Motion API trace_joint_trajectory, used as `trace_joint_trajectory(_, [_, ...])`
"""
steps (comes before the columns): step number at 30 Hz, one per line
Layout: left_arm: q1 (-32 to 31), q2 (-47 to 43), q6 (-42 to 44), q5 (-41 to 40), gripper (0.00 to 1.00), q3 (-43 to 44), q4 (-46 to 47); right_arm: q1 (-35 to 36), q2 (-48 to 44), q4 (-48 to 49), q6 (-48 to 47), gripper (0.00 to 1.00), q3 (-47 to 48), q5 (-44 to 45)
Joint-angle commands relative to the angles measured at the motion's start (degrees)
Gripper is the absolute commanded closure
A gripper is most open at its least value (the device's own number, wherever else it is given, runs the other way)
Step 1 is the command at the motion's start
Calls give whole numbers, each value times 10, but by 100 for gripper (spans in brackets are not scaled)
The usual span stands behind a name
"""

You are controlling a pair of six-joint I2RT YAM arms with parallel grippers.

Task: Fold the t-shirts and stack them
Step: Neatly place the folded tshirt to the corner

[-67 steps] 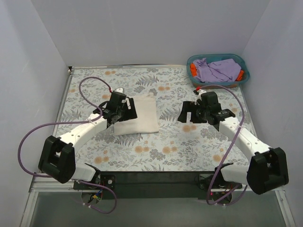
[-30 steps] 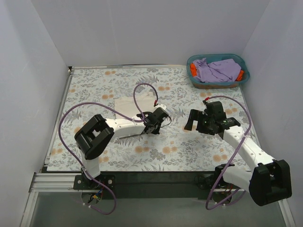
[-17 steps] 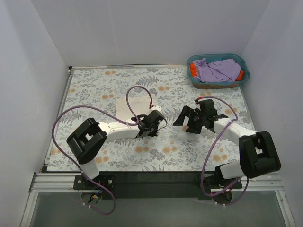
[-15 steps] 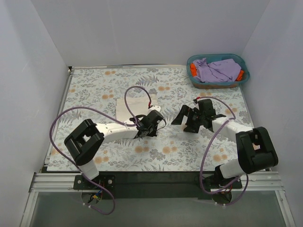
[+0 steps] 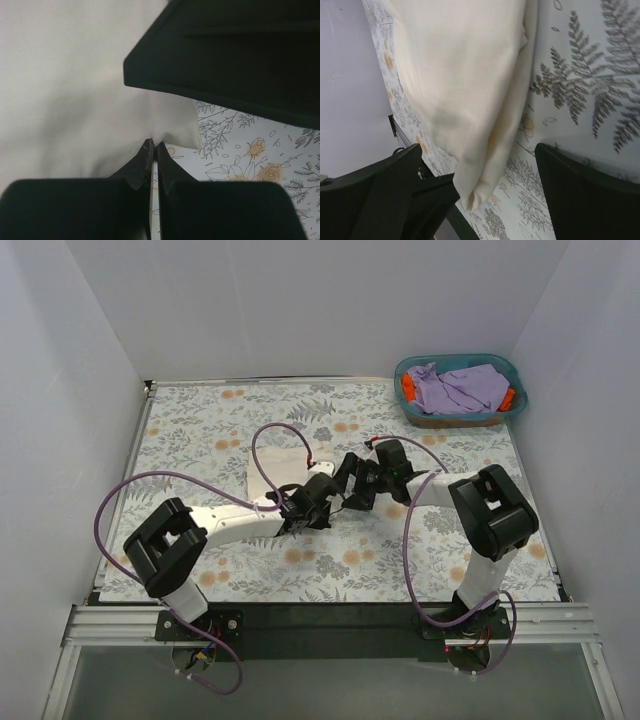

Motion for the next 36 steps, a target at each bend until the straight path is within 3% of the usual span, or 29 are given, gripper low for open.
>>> trace_joint_trajectory(1, [-4, -45, -13, 1, 100, 2, 12, 19, 56, 11, 22, 19, 29, 12])
trace_joint_trajectory(3, [-4, -47, -15, 5, 100, 4, 13, 28, 72, 11, 21, 26, 48, 7])
trace_joint_trajectory(6, [-4, -51, -18, 8, 100, 6, 13, 33, 90, 10, 9, 55, 61, 2])
trace_joint_trajectory(7, [-4, -54, -20, 7, 100, 4, 13, 33, 91, 9, -1, 73, 62, 1])
trace_joint_trajectory(9, [-4, -66, -21, 3, 97, -1, 15, 31, 88, -1, -18, 98, 60, 7])
trace_joint_trajectory(13, [-1, -91, -23, -3, 71, 3, 3, 16, 61, -84, -86, 99, 65, 38])
trace_joint_trajectory(14, [4, -97, -25, -11, 58, 9, -12, 6, 55, -143, -129, 99, 76, 61])
trace_joint_trajectory(15, [9, -105, -27, -15, 50, 11, -20, 1, 48, -143, -157, 99, 76, 76])
trace_joint_trajectory(18, [40, -143, -34, -31, 33, 7, -47, -24, 24, -273, -259, 99, 101, 156])
trace_joint_trajectory(23, [152, -222, -19, -29, 31, -21, -75, -102, -17, -410, -365, 99, 102, 283])
trace_joint_trajectory(26, [204, -255, -6, -65, 20, -44, -88, -157, -40, -433, -409, 99, 100, 346])
trace_joint_trajectory(32, [247, -296, 12, -119, 6, -103, -97, -253, -22, -455, -491, 99, 144, 467])
trace_joint_trajectory(36, [249, -329, 3, -139, 6, -135, -100, -305, 10, -453, -503, 99, 183, 512])
